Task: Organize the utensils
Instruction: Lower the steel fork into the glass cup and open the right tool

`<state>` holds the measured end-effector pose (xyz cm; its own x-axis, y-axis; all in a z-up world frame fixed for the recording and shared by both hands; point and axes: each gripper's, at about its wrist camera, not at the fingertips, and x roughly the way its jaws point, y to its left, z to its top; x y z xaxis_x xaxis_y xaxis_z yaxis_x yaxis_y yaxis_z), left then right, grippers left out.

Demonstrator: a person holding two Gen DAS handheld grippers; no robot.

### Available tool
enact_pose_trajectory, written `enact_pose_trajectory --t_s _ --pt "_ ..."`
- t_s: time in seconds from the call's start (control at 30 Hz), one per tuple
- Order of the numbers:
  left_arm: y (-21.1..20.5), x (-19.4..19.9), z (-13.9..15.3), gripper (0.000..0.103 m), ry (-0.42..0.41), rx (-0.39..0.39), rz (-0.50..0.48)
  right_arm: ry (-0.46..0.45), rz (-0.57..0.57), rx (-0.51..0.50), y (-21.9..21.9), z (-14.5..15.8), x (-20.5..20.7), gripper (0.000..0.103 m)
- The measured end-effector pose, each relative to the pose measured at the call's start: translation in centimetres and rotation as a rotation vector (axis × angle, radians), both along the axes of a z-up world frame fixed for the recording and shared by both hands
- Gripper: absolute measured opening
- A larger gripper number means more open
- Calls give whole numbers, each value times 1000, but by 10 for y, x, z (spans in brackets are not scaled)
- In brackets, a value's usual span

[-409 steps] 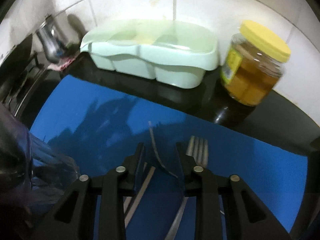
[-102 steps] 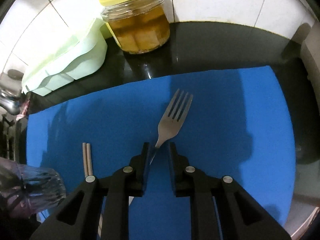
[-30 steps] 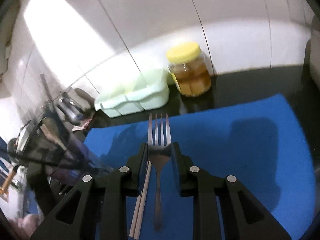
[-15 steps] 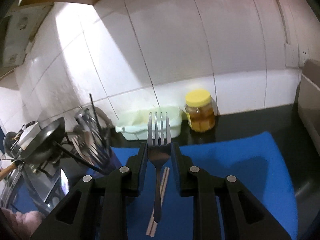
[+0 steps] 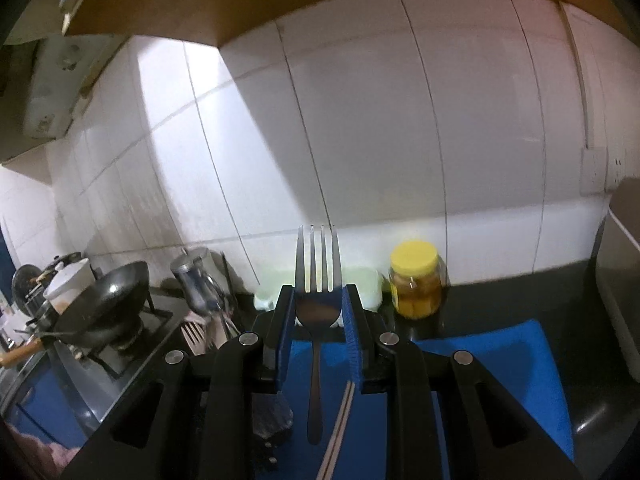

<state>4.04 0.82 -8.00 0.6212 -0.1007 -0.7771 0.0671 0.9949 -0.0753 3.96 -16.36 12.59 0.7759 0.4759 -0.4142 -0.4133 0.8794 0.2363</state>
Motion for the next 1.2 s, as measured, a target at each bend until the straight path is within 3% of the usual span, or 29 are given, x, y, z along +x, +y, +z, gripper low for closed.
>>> enact_pose_trajectory --t_s 0.3,0.53,1.2 --pt "0 0 0 74 0 0 0 -134 41 -22 24 45 2 24" --pt "0 0 0 74 0 0 0 -164 92 2 47 57 4 24" --pt "0 -1 0 74 0 0 0 -14 211 -87 96 1 20 24"
